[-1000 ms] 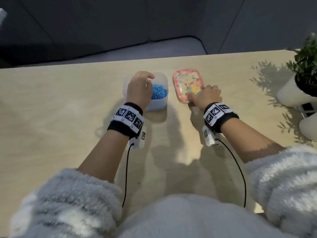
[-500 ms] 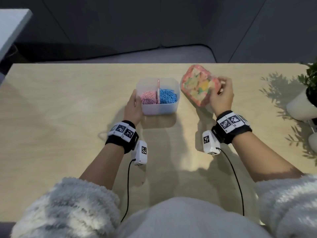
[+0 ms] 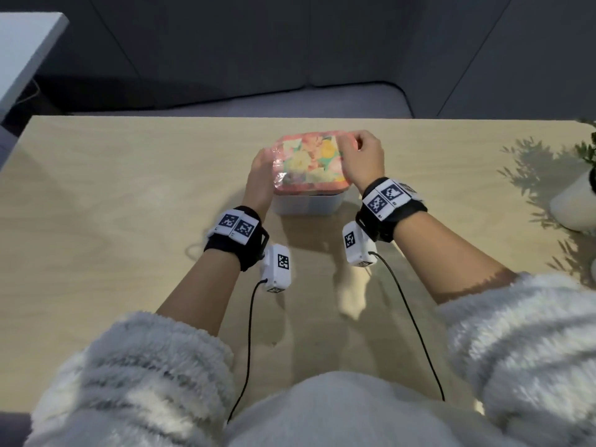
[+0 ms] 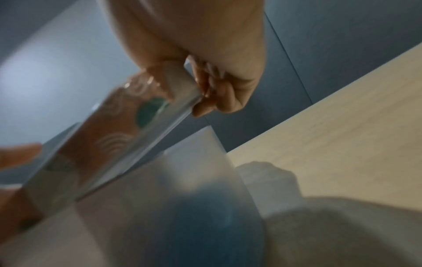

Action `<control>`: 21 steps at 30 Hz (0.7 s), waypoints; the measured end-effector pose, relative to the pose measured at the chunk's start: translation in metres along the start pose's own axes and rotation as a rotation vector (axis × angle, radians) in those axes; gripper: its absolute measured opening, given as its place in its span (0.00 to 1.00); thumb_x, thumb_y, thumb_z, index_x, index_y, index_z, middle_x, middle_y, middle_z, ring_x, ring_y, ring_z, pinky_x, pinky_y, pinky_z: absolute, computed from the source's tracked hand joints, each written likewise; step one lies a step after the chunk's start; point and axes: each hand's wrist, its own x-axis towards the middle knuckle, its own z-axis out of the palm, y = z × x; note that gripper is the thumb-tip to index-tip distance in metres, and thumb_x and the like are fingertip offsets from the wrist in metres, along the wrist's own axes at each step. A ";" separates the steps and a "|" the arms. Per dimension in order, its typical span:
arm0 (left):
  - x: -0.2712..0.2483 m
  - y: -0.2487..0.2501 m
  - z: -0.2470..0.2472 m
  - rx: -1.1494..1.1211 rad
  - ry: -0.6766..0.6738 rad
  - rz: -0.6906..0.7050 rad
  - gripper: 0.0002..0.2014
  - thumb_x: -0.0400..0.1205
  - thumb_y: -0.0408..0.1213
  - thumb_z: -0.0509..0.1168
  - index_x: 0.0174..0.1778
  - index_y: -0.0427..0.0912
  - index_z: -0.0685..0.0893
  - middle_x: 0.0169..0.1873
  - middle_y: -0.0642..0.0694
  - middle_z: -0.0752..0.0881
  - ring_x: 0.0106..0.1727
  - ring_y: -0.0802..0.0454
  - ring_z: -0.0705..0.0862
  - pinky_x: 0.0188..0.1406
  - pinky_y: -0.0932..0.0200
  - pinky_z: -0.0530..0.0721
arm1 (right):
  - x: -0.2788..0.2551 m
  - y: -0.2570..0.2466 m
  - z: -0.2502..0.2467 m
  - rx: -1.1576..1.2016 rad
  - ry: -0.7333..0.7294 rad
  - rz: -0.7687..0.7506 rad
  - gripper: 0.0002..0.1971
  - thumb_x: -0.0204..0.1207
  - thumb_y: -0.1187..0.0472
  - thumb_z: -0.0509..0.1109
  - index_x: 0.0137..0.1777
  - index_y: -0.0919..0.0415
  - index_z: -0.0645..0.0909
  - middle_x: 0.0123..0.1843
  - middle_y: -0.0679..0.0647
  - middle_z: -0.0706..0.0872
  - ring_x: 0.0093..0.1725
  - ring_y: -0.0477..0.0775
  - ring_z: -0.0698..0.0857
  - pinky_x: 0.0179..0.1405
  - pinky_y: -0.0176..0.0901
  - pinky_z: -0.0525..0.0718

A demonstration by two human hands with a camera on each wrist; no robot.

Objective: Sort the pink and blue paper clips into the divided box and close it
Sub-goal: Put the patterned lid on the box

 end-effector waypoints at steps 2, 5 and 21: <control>0.006 0.004 0.001 -0.009 -0.010 0.004 0.28 0.83 0.54 0.45 0.63 0.36 0.78 0.59 0.38 0.86 0.56 0.46 0.88 0.52 0.57 0.86 | 0.003 0.006 0.005 -0.091 -0.013 0.012 0.16 0.74 0.49 0.66 0.49 0.62 0.82 0.54 0.58 0.82 0.51 0.55 0.81 0.52 0.44 0.78; 0.014 0.004 0.004 0.069 -0.005 -0.011 0.25 0.83 0.50 0.46 0.61 0.36 0.79 0.58 0.38 0.86 0.56 0.47 0.88 0.53 0.55 0.87 | 0.001 0.011 0.012 -0.082 -0.015 0.071 0.18 0.76 0.48 0.64 0.52 0.63 0.82 0.60 0.60 0.77 0.59 0.58 0.79 0.58 0.45 0.77; 0.008 0.000 0.002 0.032 0.049 -0.114 0.24 0.83 0.41 0.49 0.76 0.41 0.62 0.72 0.38 0.73 0.70 0.42 0.77 0.61 0.48 0.84 | 0.000 0.005 0.002 -0.166 -0.120 0.050 0.22 0.83 0.45 0.50 0.47 0.57 0.81 0.57 0.60 0.75 0.52 0.58 0.78 0.57 0.45 0.73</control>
